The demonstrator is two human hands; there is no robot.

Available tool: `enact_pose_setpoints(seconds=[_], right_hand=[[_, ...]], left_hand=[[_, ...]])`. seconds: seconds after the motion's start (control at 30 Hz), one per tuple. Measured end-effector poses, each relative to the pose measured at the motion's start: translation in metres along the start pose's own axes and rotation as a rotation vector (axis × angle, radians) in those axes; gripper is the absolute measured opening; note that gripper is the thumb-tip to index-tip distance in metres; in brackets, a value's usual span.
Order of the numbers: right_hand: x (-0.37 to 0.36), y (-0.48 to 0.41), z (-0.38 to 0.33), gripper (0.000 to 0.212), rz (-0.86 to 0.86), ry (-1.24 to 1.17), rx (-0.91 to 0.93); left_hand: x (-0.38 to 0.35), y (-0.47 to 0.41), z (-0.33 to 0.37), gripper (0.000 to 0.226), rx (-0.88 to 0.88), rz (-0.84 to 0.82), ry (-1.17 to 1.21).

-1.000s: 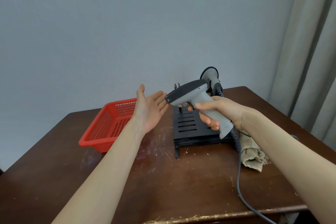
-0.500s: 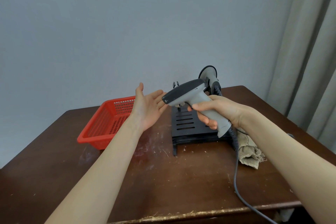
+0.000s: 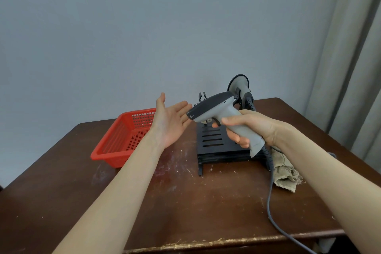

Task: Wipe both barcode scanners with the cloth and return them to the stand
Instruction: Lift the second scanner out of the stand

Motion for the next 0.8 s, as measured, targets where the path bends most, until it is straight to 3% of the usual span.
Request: enact_pose_setpoints(seconds=[0.23,0.37,0.43,0.6,0.73,0.8], right_hand=[[-0.002,0.001,-0.002,0.038,-0.015,-0.020,0.010],[-0.005,0.004,-0.003,0.020,-0.012,-0.009,0.059],[-0.005,0.006,-0.003,0.027,0.015,0.012,0.068],[-0.005,0.011,-0.005,0.029,0.059,-0.018,0.062],[-0.008,0.017,-0.009,0.033,0.084,-0.016,0.072],[-0.011,0.020,-0.012,0.045,0.107,-0.019,0.044]], left_hand=[[0.003,-0.003,-0.002,0.081,0.008,0.001,0.004],[0.008,0.000,-0.019,0.053,0.025,0.095,-0.120],[0.010,0.007,-0.031,0.041,0.041,0.129,-0.223],[0.002,0.027,-0.046,0.040,0.071,0.094,-0.363],[-0.022,0.043,-0.049,0.033,0.022,-0.012,-0.377],[-0.035,0.050,-0.050,0.029,-0.019,-0.024,-0.314]])
Point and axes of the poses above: each hand's wrist, its own y-axis away from the middle knuckle, its own x-axis out of the back of the hand, z = x × y, the point moved 1 cm from there along -y, towards the middle knuckle, and after that the axes turned 14 degrees about z, right-handed, at the moved point
